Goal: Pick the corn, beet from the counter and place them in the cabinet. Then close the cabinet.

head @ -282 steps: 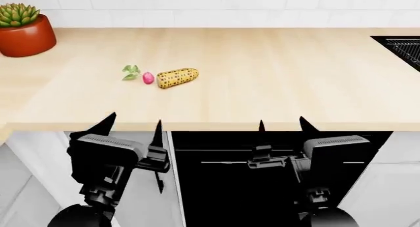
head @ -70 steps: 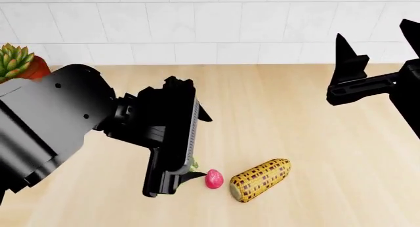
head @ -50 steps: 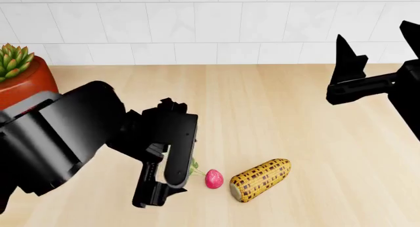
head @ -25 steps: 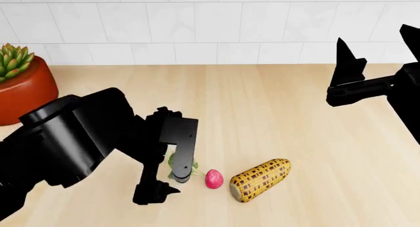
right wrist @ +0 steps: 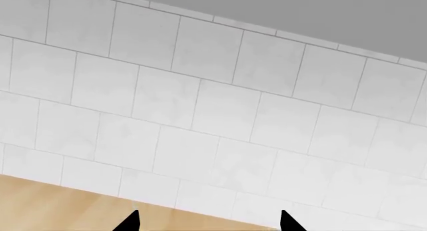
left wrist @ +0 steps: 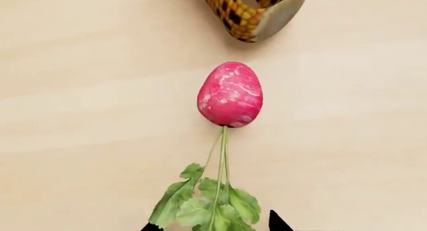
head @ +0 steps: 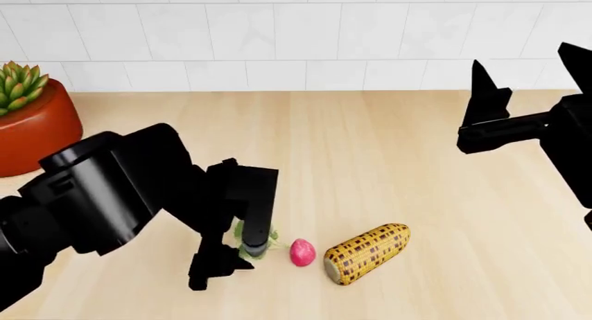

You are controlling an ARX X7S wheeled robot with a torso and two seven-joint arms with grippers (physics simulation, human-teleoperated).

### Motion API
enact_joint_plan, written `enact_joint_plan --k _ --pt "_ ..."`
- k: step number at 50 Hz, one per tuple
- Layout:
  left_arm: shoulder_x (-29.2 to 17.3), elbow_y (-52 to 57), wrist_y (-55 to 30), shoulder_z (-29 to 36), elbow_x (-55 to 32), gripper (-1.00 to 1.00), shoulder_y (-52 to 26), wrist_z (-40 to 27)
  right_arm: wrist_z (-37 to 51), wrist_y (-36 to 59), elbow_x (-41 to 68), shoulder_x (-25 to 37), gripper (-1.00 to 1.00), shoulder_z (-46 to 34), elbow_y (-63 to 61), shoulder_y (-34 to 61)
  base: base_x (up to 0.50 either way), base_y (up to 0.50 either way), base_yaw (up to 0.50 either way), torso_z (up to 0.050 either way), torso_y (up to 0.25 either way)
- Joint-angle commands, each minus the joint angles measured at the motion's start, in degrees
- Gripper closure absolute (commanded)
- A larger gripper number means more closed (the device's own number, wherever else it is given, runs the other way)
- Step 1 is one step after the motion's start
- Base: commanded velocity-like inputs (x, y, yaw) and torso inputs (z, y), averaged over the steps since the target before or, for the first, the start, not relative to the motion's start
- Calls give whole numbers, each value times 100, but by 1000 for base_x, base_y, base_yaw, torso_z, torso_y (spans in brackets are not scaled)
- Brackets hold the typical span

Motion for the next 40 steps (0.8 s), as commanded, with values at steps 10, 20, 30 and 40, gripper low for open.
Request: enact_joint_plan --k 10,20,30,40 --pt "-42 138 125 106 343 100 106 -397 35 -88 36 66 -100 8 8 -64 0 0 0 0 -2" --pt "-142 343 -245 -377 201 100 99 -865 81 -91 126 110 -100 62 3 -75 0 0 0 0 -1" --pt "-321 562 -267 -1341 -98 100 266 -1588 172 -36 265 152 -100 82 20 24 0 0 0 0 0" --pt "-518 1862 -757 -2425 -485 100 437 -2642 265 -20 343 138 -100 36 44 139 0 0 0 0 0"
